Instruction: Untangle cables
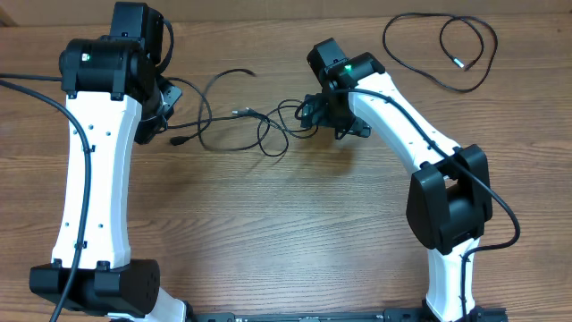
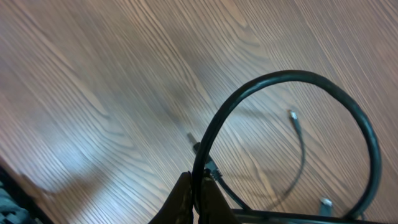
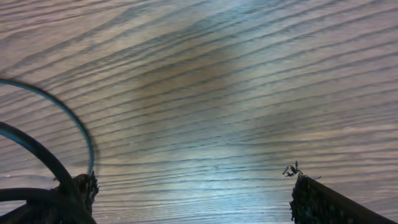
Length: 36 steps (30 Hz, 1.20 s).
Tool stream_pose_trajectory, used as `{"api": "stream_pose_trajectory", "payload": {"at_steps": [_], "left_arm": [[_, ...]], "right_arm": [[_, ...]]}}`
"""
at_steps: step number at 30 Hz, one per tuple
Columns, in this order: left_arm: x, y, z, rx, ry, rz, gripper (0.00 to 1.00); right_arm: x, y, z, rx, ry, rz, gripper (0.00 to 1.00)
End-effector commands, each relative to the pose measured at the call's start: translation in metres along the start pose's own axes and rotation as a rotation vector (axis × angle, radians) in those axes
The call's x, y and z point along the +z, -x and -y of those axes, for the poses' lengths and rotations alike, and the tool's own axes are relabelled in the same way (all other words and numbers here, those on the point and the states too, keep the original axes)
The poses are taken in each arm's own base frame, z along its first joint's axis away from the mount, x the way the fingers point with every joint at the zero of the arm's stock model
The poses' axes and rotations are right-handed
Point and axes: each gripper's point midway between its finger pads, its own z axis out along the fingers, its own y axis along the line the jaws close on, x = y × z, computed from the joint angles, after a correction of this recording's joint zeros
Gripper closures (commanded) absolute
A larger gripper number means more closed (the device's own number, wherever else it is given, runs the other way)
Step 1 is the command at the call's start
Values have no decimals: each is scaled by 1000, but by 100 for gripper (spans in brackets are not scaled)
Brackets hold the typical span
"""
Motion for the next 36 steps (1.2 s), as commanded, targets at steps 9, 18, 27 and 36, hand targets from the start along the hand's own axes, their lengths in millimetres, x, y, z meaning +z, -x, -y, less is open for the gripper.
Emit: {"api": "stream_pose_trajectory", "payload": {"at_steps": [9, 18, 27, 36], "left_arm": [[-9, 35, -29, -35, 130, 190, 96], [-12, 43, -39, -63, 183, 249, 96], [-11, 44, -39, -62, 183, 252, 87], [-10, 43, -39, -61, 184, 247, 84]], "right_arm": [[6, 23, 54, 85, -130, 31, 0], [7, 36, 92, 173, -154, 15, 0], [7, 41, 116, 227, -164, 2, 0], [7, 43, 119, 248, -146, -4, 0]]}}
